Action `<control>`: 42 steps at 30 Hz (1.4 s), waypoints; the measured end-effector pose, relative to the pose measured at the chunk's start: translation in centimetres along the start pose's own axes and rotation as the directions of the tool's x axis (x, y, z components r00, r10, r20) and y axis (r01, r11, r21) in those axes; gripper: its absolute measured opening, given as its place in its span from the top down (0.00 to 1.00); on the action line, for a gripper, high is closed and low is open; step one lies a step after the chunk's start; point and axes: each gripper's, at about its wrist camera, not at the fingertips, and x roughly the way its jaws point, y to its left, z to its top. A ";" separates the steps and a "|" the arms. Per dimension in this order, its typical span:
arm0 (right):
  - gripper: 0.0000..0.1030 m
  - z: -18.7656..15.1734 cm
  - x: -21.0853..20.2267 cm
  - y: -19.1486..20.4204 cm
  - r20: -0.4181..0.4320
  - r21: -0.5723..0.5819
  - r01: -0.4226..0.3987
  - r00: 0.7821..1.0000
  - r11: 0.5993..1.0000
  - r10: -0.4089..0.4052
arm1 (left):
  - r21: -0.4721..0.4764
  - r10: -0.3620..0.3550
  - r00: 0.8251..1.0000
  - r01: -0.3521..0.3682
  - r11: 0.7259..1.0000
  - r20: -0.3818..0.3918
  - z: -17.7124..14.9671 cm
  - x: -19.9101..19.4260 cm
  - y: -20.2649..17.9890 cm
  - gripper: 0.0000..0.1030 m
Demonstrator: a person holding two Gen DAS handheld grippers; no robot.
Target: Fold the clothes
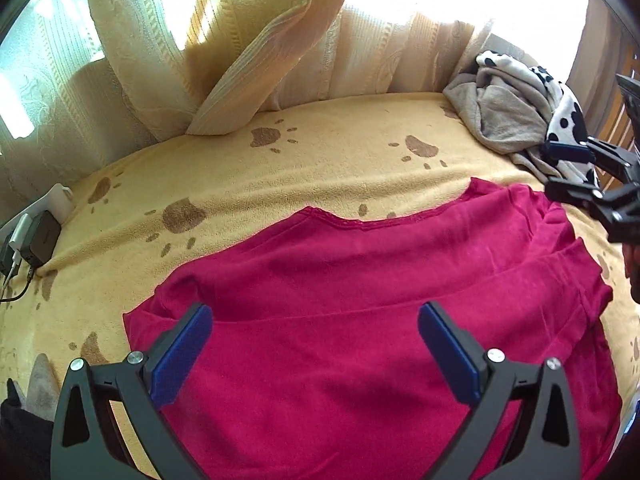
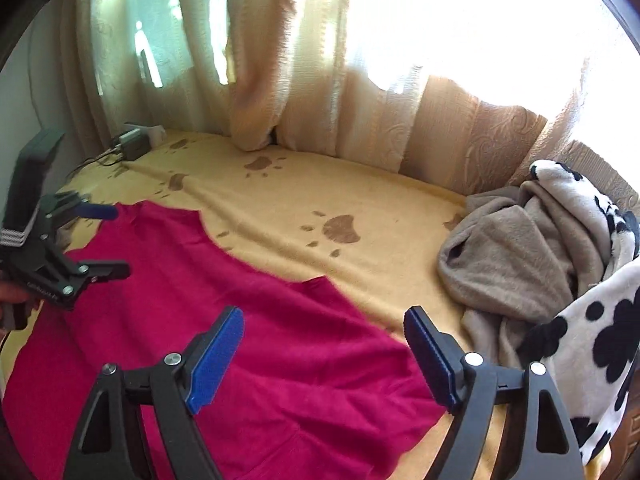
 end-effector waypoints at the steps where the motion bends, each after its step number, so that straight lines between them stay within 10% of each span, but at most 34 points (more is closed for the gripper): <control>1: 0.18 0.8 1.0 -0.7 -0.019 0.007 0.024 1.000 1.000 -0.024 | 0.001 -0.001 1.000 0.001 1.000 -0.011 0.0 0.4 -0.1 0.00; 8: 0.17 0.9 7.0 0.7 -0.122 -0.207 0.086 0.986 0.975 -0.113 | 0.032 -0.016 0.999 0.018 0.999 -0.050 -1.4 2.7 -0.5 0.00; 13: 0.01 0.9 7.5 -1.7 -0.112 -0.128 0.099 0.987 0.987 -0.114 | 0.023 -0.022 0.999 0.022 0.999 -0.035 -1.3 2.8 0.5 0.00; 24: 0.01 1.4 4.5 -1.3 0.001 -0.090 0.144 0.989 0.985 -0.145 | -0.057 0.000 1.000 0.000 0.998 -0.007 0.3 1.6 2.7 0.00; 42: 0.01 0.5 5.9 -0.2 -0.068 -0.128 0.158 0.983 0.979 -0.168 | -0.031 0.060 0.995 -0.062 0.998 -0.075 0.3 3.0 4.1 0.00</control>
